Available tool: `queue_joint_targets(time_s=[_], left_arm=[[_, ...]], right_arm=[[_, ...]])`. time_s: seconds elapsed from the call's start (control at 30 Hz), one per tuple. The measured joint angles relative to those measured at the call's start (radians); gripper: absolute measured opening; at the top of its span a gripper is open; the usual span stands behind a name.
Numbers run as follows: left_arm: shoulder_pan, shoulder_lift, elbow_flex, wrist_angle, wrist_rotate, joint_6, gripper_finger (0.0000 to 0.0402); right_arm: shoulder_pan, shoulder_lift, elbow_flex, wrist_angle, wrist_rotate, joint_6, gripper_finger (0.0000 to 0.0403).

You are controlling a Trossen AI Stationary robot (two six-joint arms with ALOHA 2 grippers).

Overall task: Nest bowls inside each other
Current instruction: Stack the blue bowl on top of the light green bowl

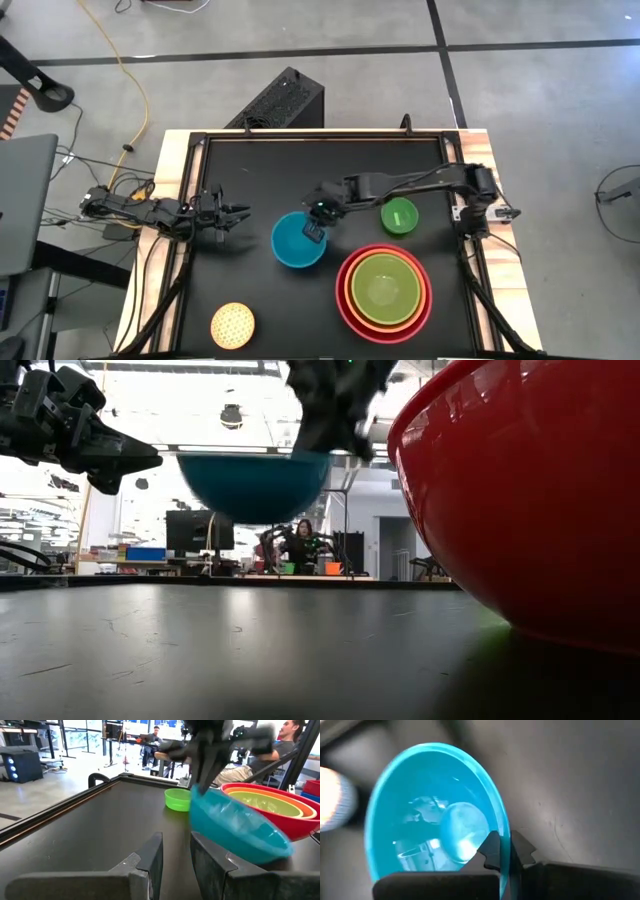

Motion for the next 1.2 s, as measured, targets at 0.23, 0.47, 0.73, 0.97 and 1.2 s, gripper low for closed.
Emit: queue_joint_targets(time_s=[0.23, 0.47, 0.73, 0.97, 1.2], left_arm=[[0.0, 0.0, 0.0, 0.0, 0.006, -0.006, 0.0087], [0.0, 0.0, 0.0, 0.0, 0.009, -0.006, 0.0087], [0.0, 0.0, 0.0, 0.0, 0.009, -0.006, 0.0087], [0.0, 0.0, 0.0, 0.0, 0.009, -0.006, 0.0087], [0.0, 0.0, 0.0, 0.0, 0.009, -0.014, 0.0087]], right_arm=[[0.108, -0.176, 0.0, -0.132, -0.002, 0.074, 0.001], [0.318, -0.29, 0.0, -0.306, 0.09, 0.251, 0.001], [0.539, -0.374, -0.094, -0.486, 0.352, 0.603, 0.001], [0.63, -0.499, -0.359, -0.468, 0.349, 0.903, 0.001], [0.658, -0.618, -0.595, -0.29, 0.34, 1.035, 0.001]])
